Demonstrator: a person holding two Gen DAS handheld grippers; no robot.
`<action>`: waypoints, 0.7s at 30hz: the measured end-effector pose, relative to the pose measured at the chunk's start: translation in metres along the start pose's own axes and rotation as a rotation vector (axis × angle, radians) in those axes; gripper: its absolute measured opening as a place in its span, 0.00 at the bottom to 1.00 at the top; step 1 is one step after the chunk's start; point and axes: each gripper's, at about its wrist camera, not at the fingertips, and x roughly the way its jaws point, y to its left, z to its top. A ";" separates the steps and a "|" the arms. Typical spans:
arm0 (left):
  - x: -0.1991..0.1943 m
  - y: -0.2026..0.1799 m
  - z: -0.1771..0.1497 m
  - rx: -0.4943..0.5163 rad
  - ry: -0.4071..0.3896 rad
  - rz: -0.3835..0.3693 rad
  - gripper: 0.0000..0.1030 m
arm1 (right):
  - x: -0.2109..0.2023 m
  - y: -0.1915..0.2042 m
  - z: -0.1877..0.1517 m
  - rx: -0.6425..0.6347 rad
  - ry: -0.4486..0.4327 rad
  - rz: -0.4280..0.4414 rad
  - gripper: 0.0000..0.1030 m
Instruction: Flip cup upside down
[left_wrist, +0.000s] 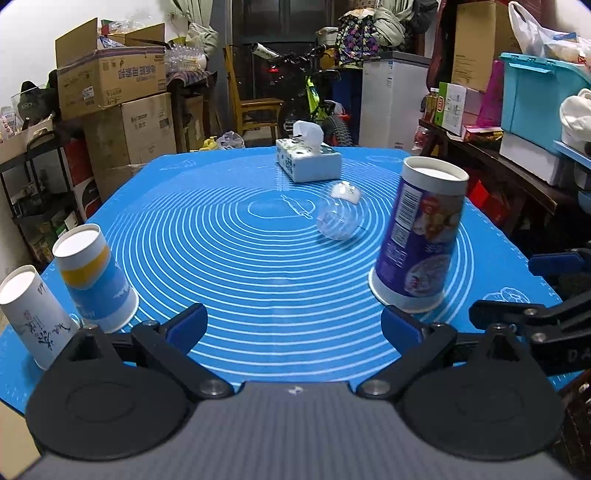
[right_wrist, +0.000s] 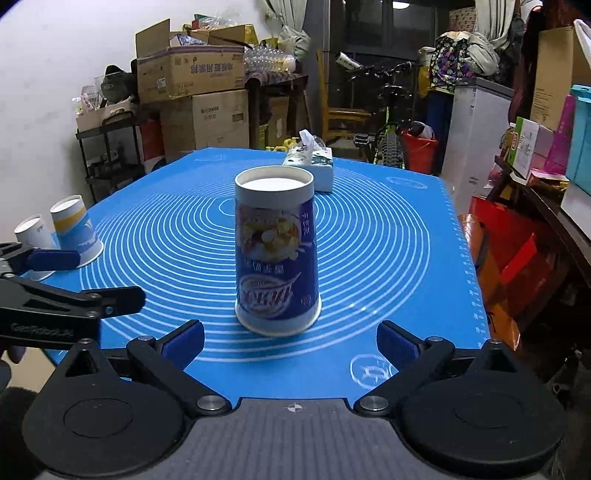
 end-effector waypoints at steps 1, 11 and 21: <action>-0.001 -0.001 -0.001 0.002 0.001 -0.002 0.96 | -0.002 0.000 -0.001 0.001 -0.003 -0.002 0.96; -0.007 -0.012 -0.007 0.017 0.008 -0.014 0.96 | -0.019 0.002 -0.008 0.024 -0.023 0.002 0.96; -0.009 -0.017 -0.011 0.031 0.014 -0.023 0.96 | -0.020 -0.001 -0.012 0.043 -0.013 0.000 0.96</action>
